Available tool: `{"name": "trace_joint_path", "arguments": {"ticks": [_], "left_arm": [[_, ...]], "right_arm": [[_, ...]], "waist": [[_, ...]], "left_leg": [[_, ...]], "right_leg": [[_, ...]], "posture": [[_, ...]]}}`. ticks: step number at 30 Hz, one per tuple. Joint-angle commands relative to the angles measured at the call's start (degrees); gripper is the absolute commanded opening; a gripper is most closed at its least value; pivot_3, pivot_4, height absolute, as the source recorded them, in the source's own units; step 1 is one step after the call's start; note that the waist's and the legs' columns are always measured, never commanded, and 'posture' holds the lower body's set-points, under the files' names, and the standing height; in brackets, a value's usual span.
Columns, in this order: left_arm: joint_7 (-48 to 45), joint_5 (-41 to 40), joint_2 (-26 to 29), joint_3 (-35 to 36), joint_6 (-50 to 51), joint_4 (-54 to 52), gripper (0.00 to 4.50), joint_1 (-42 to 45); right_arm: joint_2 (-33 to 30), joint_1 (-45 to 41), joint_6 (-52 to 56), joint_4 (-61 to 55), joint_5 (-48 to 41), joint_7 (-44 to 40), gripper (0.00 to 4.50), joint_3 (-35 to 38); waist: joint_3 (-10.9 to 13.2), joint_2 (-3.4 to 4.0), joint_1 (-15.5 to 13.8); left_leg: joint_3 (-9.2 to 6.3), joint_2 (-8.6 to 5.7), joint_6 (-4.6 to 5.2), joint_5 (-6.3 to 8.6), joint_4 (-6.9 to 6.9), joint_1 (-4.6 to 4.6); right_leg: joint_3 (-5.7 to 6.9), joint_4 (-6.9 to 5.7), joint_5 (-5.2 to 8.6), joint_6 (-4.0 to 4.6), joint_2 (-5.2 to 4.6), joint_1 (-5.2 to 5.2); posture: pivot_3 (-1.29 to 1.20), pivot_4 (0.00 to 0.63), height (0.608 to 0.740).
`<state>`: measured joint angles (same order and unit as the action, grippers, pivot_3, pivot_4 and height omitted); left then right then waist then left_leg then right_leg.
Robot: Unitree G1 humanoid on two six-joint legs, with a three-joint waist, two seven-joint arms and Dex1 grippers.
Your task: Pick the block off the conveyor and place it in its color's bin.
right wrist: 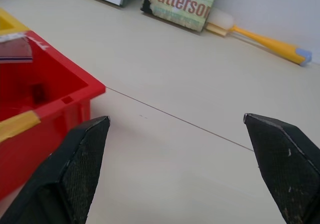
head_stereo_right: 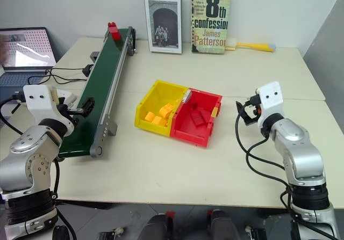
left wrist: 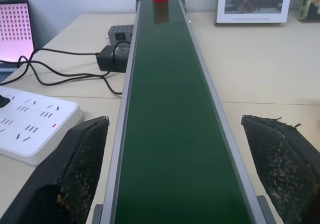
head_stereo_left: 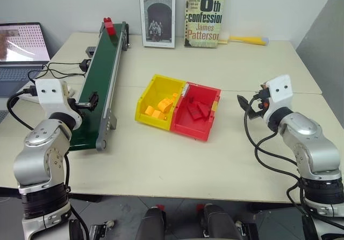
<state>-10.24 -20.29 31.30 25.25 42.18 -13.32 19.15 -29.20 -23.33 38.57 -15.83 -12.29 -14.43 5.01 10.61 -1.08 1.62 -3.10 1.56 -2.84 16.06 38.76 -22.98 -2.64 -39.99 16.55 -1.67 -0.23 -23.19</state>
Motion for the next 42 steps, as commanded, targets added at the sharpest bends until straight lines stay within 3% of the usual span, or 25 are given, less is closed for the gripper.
{"name": "trace_joint_path", "arguments": {"ticks": [1, 13, 22, 25, 42], "left_arm": [[0.7, 0.3, 1.1, 1.6, -0.7, -1.7, 4.44, 0.8], [2.1, 1.9, -0.1, -0.1, -1.8, -0.2, 4.44, 1.3], [4.7, 3.6, -1.9, -1.5, -3.6, 3.5, 4.44, 4.5], [6.3, 4.9, -2.8, -2.0, -4.6, 4.5, 4.44, 4.8], [7.5, 6.1, -5.6, -3.0, -7.7, 8.4, 4.44, 6.7]], "right_arm": [[0.9, -1.8, -1.9, -0.8, 0.9, 1.6, 4.50, 2.1], [-0.2, -2.5, -1.3, -1.2, -0.1, -1.3, 4.50, 2.9], [-6.7, -9.0, 5.6, -4.7, -20.1, -25.7, 4.50, 2.9], [-10.0, -10.8, 7.0, -4.0, -22.6, -30.9, 4.50, 1.7], [-10.4, -15.7, 10.0, -4.7, -26.3, -32.1, 4.50, -0.1]], "waist": [[0.0, 0.00, 0.0], [0.0, 0.00, 0.0], [0.0, 0.00, 0.0], [0.0, 0.00, 0.0], [0.0, -0.03, 0.0]], "left_leg": [[0.00, 0.00, 0.00, 0.00, 0.00, 0.00], [0.00, 0.00, 0.00, 0.00, 0.00, 0.00], [-0.03, 0.01, 0.02, 0.01, -0.01, 0.00], [-0.05, 0.00, 0.03, 0.02, -0.02, 0.00], [-0.08, 0.00, 0.02, 0.01, -0.01, -0.01]], "right_leg": [[0.00, 0.00, 0.00, 0.00, 0.00, 0.00], [0.00, 0.00, 0.00, 0.00, 0.01, 0.00], [0.04, 0.02, 0.00, 0.00, 0.03, 0.00], [0.06, 0.05, 0.00, 0.00, 0.02, 0.03], [0.08, 0.04, 0.00, 0.00, 0.00, 0.02]], "posture": [[0.00, 0.150, 0.740], [0.00, 0.150, 0.740], [0.00, 0.150, 0.740], [0.00, 0.150, 0.740], [0.00, 0.150, 0.740]]}}
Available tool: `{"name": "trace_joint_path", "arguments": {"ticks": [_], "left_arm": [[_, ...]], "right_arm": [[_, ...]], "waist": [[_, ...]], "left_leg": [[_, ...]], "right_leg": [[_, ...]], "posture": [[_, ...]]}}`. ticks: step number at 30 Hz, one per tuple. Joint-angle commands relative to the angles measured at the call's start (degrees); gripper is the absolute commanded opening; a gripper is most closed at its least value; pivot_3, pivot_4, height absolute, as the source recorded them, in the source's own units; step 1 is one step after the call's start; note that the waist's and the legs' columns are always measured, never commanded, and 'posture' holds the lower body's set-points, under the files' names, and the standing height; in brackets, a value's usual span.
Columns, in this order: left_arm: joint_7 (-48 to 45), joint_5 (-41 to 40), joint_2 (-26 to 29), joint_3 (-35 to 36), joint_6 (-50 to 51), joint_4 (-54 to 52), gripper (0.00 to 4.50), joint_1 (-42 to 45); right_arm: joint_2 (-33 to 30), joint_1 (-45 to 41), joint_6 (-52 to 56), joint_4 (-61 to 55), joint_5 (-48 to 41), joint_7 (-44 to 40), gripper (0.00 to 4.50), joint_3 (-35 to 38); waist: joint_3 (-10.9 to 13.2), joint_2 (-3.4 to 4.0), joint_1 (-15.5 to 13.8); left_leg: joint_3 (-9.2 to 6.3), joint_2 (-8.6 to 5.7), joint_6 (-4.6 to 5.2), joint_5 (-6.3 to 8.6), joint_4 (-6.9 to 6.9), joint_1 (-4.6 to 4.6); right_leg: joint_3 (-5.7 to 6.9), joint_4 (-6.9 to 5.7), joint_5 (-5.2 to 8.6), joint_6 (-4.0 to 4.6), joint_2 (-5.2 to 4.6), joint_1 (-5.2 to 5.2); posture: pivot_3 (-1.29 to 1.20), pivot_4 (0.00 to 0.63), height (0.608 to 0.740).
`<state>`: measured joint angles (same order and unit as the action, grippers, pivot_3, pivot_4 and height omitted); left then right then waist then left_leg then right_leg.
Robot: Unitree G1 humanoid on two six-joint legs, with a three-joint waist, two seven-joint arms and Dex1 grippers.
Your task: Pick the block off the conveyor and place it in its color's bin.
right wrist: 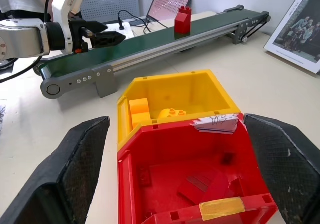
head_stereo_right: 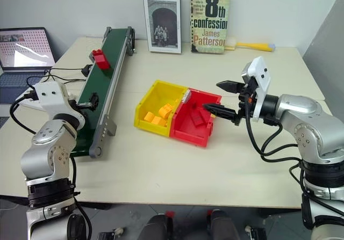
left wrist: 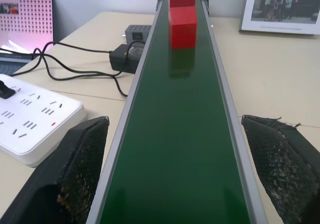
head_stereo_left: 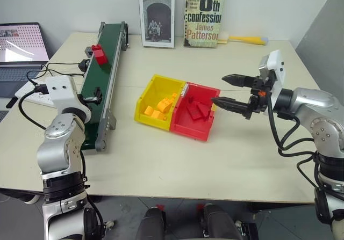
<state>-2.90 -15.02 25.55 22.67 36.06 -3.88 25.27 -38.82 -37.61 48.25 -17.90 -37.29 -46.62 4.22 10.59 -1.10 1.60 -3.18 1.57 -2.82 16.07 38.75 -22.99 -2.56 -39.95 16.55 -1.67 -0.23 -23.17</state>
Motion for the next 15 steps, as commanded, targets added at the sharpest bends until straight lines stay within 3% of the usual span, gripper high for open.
{"name": "trace_joint_path", "arguments": {"ticks": [1, 15], "left_arm": [[0.1, 0.9, 0.1, -0.6, -1.5, -0.9, 4.44, 0.5], [0.7, 1.2, 0.6, -0.4, -1.2, -0.5, 4.44, 1.2]], "right_arm": [[-0.7, -1.6, 0.7, -2.9, -1.6, 0.2, 4.50, 0.8], [0.4, -2.1, 0.9, -3.1, -2.5, 1.0, 4.50, 0.5]], "waist": [[0.0, 0.00, 0.0], [0.0, 0.00, 0.0]], "left_leg": [[0.00, 0.00, 0.00, 0.00, 0.00, 0.00], [0.00, 0.00, 0.00, 0.00, 0.00, 0.00]], "right_leg": [[0.00, 0.00, 0.00, 0.00, 0.00, 0.00], [0.00, 0.01, 0.00, 0.00, 0.00, 0.00]], "posture": [[0.00, 0.150, 0.740], [0.00, 0.150, 0.740]]}}
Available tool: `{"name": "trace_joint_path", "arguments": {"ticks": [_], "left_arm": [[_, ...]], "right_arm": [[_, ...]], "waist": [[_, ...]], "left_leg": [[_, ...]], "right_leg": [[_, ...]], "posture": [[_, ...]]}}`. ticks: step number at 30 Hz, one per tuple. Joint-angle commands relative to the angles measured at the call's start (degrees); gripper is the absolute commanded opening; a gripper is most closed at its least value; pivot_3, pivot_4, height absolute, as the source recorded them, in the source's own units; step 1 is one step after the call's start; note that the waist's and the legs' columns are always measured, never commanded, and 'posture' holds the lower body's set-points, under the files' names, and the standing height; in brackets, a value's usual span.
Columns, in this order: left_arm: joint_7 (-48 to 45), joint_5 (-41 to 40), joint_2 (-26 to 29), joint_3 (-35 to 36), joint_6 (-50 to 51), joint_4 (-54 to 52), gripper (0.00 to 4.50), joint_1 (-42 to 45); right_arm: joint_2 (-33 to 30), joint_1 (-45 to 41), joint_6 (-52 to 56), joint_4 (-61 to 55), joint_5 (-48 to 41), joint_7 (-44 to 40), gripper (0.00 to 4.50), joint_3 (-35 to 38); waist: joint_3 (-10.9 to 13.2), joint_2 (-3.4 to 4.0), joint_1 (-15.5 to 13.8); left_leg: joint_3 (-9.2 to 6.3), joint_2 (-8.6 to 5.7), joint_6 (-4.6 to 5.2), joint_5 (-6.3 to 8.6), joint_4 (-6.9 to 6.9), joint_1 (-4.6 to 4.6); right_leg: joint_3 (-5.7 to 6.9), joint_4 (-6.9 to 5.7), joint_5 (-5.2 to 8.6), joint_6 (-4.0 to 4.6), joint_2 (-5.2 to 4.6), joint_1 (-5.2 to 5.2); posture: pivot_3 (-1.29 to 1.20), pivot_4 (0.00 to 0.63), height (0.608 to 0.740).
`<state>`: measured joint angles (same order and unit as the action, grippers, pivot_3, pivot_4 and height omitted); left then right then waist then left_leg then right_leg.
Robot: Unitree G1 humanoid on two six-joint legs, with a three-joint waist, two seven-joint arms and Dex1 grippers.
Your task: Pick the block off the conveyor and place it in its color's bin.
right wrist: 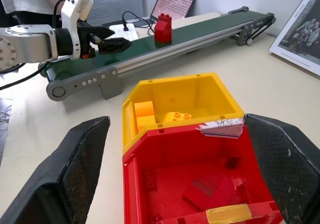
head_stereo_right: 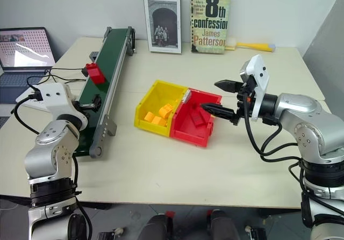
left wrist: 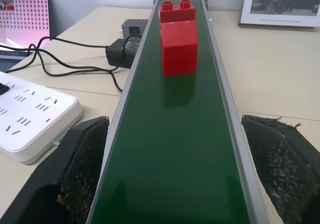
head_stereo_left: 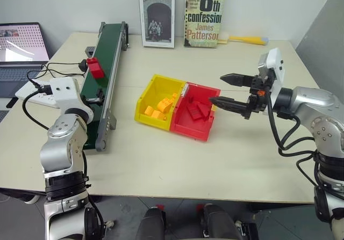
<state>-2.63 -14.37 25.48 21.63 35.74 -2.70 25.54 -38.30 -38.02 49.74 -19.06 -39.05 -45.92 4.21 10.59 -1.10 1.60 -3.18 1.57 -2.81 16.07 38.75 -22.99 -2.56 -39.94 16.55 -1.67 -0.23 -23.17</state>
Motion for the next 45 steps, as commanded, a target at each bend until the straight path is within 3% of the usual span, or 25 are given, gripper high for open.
{"name": "trace_joint_path", "arguments": {"ticks": [1, 10, 25, 29, 37, 45], "left_arm": [[0.5, 0.5, 0.6, 0.7, -0.9, -1.8, 4.44, 0.8], [1.8, 0.1, -0.4, 0.3, 0.0, -1.0, 4.44, 2.1], [2.0, -1.6, -1.1, 1.0, 3.6, -2.9, 1.54, 2.7], [0.8, -2.1, -0.4, 0.1, 4.6, -3.6, 1.52, 4.4], [-20.2, -8.2, 4.1, -12.3, 7.8, -2.2, 1.52, 15.9], [-47.6, -7.9, 1.5, -32.0, 0.5, 6.8, 1.52, 26.0]], "right_arm": [[-0.1, -1.6, -0.7, -1.9, -0.7, 0.3, 4.50, 0.5], [-0.2, -2.7, -0.4, -1.3, -1.3, 0.4, 4.50, 0.4], [-1.1, -2.8, -0.5, -0.9, -1.0, 0.7, 4.50, 0.9], [-2.0, -1.9, -0.2, -1.8, -0.7, 1.0, 4.50, 0.8], [-8.0, 3.5, 3.7, -9.2, 0.0, 4.4, 4.50, 2.4], [-10.8, 12.4, 11.2, -22.1, -4.1, 10.3, 4.50, 8.1]], "waist": [[0.0, 0.00, 0.0], [0.0, 0.00, 0.0], [0.0, 0.00, 0.0], [0.0, 0.00, 0.0], [0.0, -0.03, -0.7], [0.0, -0.03, -0.3]], "left_leg": [[0.00, 0.00, 0.00, 0.00, 0.00, 0.00], [-0.01, 0.00, 0.00, 0.00, 0.00, 0.00], [-0.02, -0.01, 0.00, 0.00, 0.00, 0.00], [-0.03, 0.00, 0.00, 0.00, 0.00, -0.01], [-0.10, -0.06, -0.02, -0.01, 0.00, -0.10], [0.01, -0.05, -0.12, -0.07, -0.06, -0.07]], "right_leg": [[0.00, 0.00, 0.00, 0.00, 0.00, 0.00], [0.01, 0.00, 0.00, 0.00, 0.00, 0.00], [0.01, 0.00, 0.00, 0.00, 0.00, 0.00], [0.02, 0.01, 0.00, 0.00, 0.00, 0.00], [0.11, 0.07, 0.00, 0.00, 0.00, 0.00], [0.01, 0.15, 0.01, -0.01, 0.06, 0.00]], "posture": [[0.00, 0.150, 0.740], [0.00, 0.150, 0.740], [0.00, 0.150, 0.740], [0.00, 0.150, 0.740], [0.00, 0.150, 0.740], [0.00, 0.150, 0.740]]}}
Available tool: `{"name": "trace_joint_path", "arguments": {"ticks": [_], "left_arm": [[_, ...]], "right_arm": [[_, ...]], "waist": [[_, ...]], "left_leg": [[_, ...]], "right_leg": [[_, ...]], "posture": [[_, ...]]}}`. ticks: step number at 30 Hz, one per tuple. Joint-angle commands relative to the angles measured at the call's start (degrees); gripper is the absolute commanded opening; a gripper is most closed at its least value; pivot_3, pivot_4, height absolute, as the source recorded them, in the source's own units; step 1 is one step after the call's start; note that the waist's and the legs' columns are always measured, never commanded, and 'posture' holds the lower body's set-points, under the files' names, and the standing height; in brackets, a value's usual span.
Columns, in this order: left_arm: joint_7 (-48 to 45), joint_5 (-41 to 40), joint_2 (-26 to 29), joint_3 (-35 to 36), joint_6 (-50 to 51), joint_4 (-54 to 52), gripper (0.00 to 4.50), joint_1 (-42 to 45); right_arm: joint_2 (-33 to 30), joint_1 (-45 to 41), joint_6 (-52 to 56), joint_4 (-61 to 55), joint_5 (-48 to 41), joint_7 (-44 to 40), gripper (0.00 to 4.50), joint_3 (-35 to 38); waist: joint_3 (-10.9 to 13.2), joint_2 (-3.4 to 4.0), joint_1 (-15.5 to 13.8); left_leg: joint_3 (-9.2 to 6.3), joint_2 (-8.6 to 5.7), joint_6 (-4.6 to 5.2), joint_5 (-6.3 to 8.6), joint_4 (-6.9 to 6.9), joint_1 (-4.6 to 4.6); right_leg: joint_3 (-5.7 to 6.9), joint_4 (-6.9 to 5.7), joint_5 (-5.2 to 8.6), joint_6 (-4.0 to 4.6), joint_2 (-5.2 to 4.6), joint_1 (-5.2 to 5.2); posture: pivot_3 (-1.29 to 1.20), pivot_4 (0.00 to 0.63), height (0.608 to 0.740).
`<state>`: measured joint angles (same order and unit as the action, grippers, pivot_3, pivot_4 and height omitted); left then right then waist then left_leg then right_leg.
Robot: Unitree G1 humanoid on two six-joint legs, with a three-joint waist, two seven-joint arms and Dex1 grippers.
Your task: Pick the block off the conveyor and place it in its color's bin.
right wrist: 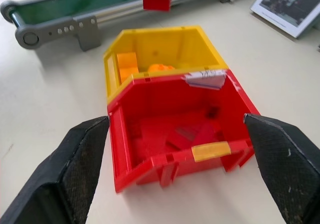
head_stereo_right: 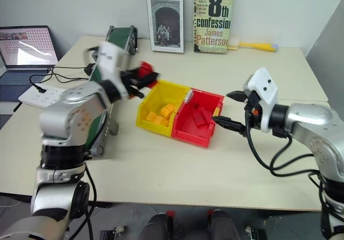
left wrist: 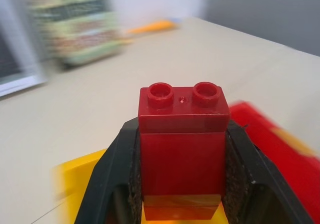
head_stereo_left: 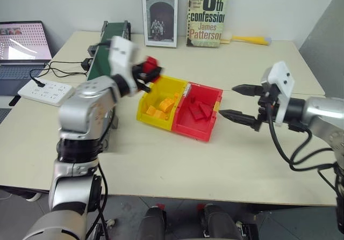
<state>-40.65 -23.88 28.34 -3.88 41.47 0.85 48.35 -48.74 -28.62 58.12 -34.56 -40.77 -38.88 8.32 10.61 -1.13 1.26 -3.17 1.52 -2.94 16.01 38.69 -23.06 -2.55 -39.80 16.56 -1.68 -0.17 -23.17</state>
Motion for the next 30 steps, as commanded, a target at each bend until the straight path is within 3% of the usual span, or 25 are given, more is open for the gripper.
{"name": "trace_joint_path", "arguments": {"ticks": [1, 5, 7, 8, 17, 19, 30], "left_arm": [[-11.8, 2.4, -1.9, -8.3, -6.9, 4.9, 1.52, 4.0], [-17.3, 7.6, -5.2, -13.1, -16.6, 16.0, 1.52, 7.3], [-20.0, 9.4, -6.5, -14.2, -21.1, 21.3, 2.22, 8.5], [-21.2, 9.8, -6.9, -14.2, -22.4, 23.0, 2.27, 9.0], [-26.1, 12.4, -6.5, -11.8, -27.2, 29.5, 4.16, 12.8], [-26.3, 12.8, -3.9, -10.7, -26.8, 28.3, 4.49, 12.4], [-36.1, 8.0, 22.5, -0.5, -15.1, 10.7, 4.49, 0.3]], "right_arm": [[-0.1, 4.0, 3.7, -8.0, -2.9, 4.5, 4.50, 4.7], [1.0, 8.7, 6.7, -13.2, -4.5, 9.2, 4.50, 7.8], [1.5, 10.2, 8.0, -14.9, -5.7, 11.2, 4.50, 9.3], [1.5, 10.6, 8.4, -15.4, -6.1, 11.8, 4.50, 9.9], [0.5, 12.6, 8.5, -15.4, -7.8, 14.1, 4.50, 11.9], [-0.3, 12.2, 7.2, -13.8, -7.0, 13.2, 4.50, 11.0], [-7.6, 4.7, -6.3, 1.8, -0.6, -2.7, 4.50, 1.8]], "waist": [[0.0, 0.00, 0.2], [0.0, 0.00, 0.4], [0.0, 0.00, 0.5], [0.0, 0.00, 0.6], [0.0, -0.01, 0.4], [0.0, -0.01, 0.6], [0.0, 0.03, 1.4]], "left_leg": [[-0.03, 0.00, 0.01, 0.00, -0.01, 0.00], [0.03, -0.01, 0.11, 0.06, -0.01, 0.01], [0.02, -0.01, 0.12, 0.07, 0.00, 0.01], [0.04, -0.01, 0.13, 0.07, 0.00, 0.01], [0.02, -0.01, 0.15, 0.08, -0.01, -0.04], [0.02, 0.00, 0.15, 0.08, -0.01, -0.03], [0.05, 0.11, 0.15, 0.08, -0.26, 0.08]], "right_leg": [[0.02, 0.01, 0.00, 0.00, 0.00, 0.00], [-0.06, 0.01, 0.00, 0.00, 0.06, 0.00], [-0.06, 0.00, 0.01, 0.00, 0.06, 0.00], [-0.09, 0.01, 0.01, 0.00, 0.08, 0.00], [-0.09, 0.08, 0.01, -0.01, 0.10, 0.00], [-0.09, 0.07, 0.01, -0.01, 0.11, 0.00], [-0.08, 0.15, 0.02, -0.01, 0.15, -0.03]], "posture": [[0.00, 0.150, 0.740], [0.00, 0.150, 0.740], [0.00, 0.150, 0.740], [0.00, 0.150, 0.740], [0.00, 0.150, 0.740], [0.00, 0.150, 0.740], [0.00, 0.150, 0.740]]}}
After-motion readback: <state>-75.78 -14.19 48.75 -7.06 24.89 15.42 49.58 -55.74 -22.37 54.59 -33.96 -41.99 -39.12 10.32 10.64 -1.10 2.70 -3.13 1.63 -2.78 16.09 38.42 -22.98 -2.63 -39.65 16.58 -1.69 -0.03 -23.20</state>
